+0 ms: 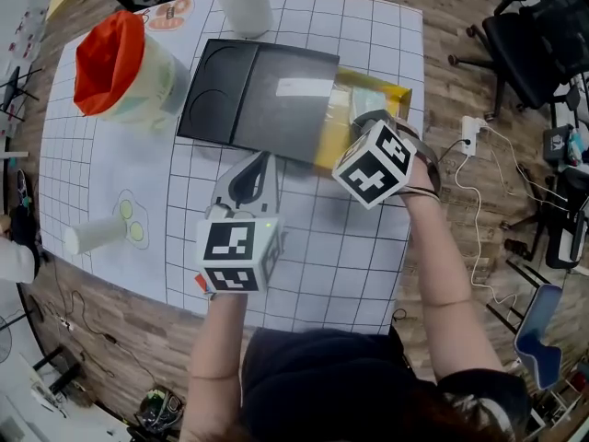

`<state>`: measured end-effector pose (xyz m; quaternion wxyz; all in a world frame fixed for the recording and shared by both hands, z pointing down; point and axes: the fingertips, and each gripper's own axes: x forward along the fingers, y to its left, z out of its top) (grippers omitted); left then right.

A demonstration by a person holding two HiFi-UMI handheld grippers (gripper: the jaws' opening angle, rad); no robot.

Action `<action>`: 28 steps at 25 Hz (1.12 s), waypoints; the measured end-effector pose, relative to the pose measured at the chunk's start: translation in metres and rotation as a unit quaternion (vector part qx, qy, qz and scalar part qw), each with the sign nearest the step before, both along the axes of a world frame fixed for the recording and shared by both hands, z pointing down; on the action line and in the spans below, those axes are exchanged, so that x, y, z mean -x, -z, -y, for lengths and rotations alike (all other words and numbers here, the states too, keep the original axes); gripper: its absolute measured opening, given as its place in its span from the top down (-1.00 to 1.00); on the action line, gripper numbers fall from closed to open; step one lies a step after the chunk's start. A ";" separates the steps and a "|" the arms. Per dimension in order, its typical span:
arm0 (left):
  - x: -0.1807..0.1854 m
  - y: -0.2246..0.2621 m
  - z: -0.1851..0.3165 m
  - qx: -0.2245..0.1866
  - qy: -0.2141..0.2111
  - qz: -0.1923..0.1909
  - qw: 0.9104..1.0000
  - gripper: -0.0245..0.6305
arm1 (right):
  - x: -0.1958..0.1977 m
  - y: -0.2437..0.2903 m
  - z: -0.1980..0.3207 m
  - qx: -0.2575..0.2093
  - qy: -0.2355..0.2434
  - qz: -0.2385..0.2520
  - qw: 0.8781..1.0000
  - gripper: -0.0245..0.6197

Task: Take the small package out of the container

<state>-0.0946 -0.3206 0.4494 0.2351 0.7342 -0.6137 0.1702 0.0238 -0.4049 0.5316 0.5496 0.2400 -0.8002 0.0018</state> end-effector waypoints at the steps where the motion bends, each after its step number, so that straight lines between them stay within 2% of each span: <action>1: 0.001 0.002 -0.001 -0.002 0.003 0.001 1.000 0.84 | -0.001 0.002 -0.001 0.000 -0.001 0.007 1.000 0.86; 7: 0.006 0.017 -0.013 -0.020 0.017 0.002 1.000 0.84 | -0.006 0.021 -0.003 -0.039 -0.008 0.035 0.999 0.87; 18: 0.018 0.060 -0.050 -0.077 0.005 -0.037 0.996 0.84 | -0.004 0.106 -0.047 -0.149 -0.040 0.084 0.984 0.87; 24: 0.044 0.083 -0.091 -0.093 0.014 -0.056 0.994 0.84 | 0.002 0.137 -0.091 -0.169 -0.060 0.111 0.978 0.87; 28: 0.062 0.097 -0.114 -0.105 0.025 -0.056 0.993 0.84 | 0.009 0.154 -0.119 -0.175 -0.067 0.131 0.973 0.87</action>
